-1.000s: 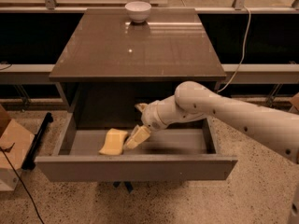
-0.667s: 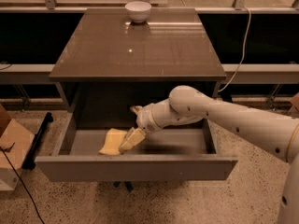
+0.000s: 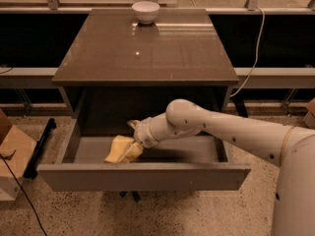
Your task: Pick sponge from top drawer and place on counter
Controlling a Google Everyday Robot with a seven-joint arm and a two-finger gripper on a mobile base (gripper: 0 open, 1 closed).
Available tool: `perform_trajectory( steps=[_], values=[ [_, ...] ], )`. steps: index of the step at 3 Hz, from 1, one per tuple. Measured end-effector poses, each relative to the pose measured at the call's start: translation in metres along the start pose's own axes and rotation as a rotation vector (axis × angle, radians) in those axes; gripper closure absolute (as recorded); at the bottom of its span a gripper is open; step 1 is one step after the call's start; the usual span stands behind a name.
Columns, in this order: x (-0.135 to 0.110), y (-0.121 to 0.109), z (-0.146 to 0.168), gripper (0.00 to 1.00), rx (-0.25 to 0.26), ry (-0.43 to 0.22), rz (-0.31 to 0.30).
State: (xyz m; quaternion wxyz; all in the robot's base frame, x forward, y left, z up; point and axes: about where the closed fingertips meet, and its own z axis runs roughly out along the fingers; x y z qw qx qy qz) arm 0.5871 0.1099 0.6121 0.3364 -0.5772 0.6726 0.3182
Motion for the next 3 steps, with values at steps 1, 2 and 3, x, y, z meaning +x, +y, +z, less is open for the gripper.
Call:
perform_trajectory(
  steps=[1,2,3],
  values=[
    [0.009,0.01,0.02,0.0,-0.029,-0.004,0.02],
    [0.009,0.02,0.028,0.23,-0.052,-0.003,0.022],
    [0.006,0.025,0.023,0.46,-0.044,-0.006,0.019]
  ],
)
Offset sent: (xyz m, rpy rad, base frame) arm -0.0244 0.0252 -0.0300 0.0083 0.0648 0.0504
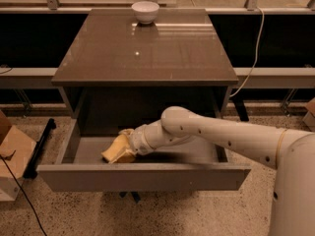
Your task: Pick sponge from top drawer and place on counter
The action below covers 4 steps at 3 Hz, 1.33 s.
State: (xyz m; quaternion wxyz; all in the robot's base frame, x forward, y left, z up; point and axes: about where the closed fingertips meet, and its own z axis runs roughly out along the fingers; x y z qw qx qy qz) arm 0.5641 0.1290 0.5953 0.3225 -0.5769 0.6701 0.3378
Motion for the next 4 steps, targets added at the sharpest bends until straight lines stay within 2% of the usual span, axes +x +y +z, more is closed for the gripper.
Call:
perform_trajectory(
  steps=[1,2,3,4],
  values=[
    [-0.005,0.002,-0.014,0.69,0.027,-0.001,0.009],
    [-0.021,0.002,-0.053,0.99,0.041,-0.035,0.036],
    [-0.033,0.0,-0.081,1.0,0.048,-0.06,0.043],
    [-0.05,-0.004,-0.12,1.0,0.038,-0.129,0.036]
  ],
)
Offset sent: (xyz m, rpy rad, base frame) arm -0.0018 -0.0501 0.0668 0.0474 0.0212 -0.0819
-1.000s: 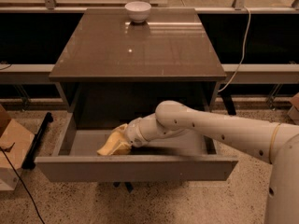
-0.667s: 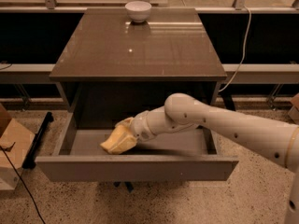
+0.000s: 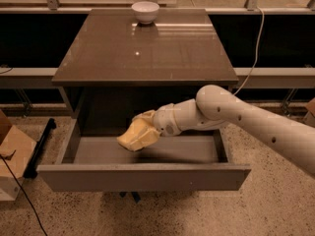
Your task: Pick sponge from top drawer and place on counter
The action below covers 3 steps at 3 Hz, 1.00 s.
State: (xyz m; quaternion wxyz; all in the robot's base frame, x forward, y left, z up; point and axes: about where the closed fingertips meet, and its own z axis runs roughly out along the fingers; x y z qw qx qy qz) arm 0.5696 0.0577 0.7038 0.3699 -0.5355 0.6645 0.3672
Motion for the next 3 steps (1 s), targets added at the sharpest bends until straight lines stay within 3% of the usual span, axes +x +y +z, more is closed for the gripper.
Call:
perform_trajectory(
  steps=[1,2,3],
  values=[
    [-0.039,0.004,-0.054,1.0,-0.011,-0.067,-0.059],
    [-0.082,-0.003,-0.108,1.0,0.055,-0.052,-0.126],
    [-0.123,-0.023,-0.149,1.0,0.194,-0.014,-0.158]
  ],
)
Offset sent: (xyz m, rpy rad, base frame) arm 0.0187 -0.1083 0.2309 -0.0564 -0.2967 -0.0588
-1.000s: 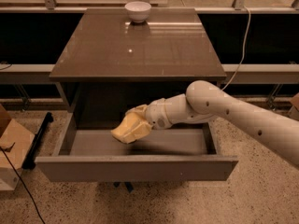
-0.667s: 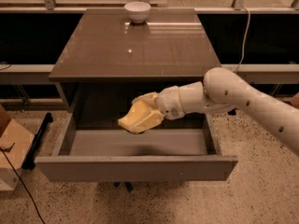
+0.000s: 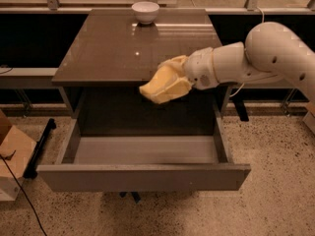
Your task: Pick sponge from top drawer and place on counter
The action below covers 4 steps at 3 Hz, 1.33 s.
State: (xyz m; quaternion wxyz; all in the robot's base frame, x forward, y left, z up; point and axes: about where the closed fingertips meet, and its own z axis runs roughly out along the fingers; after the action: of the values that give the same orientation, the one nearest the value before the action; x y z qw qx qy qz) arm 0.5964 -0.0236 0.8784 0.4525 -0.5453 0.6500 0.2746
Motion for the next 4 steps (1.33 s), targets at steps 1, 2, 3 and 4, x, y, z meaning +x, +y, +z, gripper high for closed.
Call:
perform_trajectory(
  steps=[1,2,3,4],
  values=[
    [-0.023,-0.05,-0.015,1.0,0.181,-0.02,0.033],
    [-0.032,-0.102,-0.015,1.0,0.313,-0.083,0.113],
    [-0.017,-0.164,0.012,0.88,0.373,-0.131,0.222],
    [-0.002,-0.199,0.042,0.65,0.379,-0.129,0.283]
  ],
)
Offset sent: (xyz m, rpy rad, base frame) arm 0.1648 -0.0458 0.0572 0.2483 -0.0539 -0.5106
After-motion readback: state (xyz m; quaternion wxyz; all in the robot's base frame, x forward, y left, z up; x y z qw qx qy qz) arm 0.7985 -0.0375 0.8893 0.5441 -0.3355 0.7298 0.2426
